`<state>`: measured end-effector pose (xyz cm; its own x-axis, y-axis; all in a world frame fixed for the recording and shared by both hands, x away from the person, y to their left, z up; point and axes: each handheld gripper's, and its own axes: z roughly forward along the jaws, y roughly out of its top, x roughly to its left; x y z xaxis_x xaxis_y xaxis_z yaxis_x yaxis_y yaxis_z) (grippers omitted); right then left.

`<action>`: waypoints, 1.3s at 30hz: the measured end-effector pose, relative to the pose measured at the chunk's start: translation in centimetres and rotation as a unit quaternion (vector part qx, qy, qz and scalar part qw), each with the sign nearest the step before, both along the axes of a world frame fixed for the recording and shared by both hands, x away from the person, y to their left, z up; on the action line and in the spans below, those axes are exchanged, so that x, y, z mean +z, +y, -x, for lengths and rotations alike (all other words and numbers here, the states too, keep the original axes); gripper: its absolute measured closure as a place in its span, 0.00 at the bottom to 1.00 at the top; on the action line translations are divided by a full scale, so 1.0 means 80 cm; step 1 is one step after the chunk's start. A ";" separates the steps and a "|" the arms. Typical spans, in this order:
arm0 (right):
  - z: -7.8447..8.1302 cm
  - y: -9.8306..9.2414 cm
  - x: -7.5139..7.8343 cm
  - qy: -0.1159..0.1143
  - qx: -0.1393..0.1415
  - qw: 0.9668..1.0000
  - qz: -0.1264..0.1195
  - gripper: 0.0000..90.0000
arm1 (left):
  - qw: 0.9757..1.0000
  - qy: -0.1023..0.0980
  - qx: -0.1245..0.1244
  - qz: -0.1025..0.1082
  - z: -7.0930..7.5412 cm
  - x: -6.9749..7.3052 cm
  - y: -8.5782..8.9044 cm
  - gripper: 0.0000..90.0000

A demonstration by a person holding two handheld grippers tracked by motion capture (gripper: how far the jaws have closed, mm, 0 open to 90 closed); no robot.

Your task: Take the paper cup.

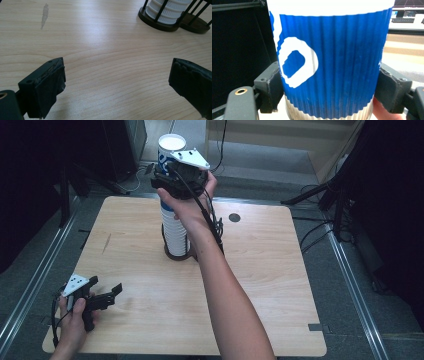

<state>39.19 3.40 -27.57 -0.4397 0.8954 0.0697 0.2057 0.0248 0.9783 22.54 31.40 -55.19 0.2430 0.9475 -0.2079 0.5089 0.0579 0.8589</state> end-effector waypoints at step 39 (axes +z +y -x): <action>0.013 -0.066 -0.002 -0.007 -0.024 1.000 0.014 0.21 | 1.000 0.002 -0.001 -0.003 0.000 0.000 -0.001 0.02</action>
<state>38.14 -1.88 -27.74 -0.3972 0.9170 0.0380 0.1935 0.0432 0.9801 22.57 31.34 -55.18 0.2440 0.9482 -0.2035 0.5120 0.0522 0.8574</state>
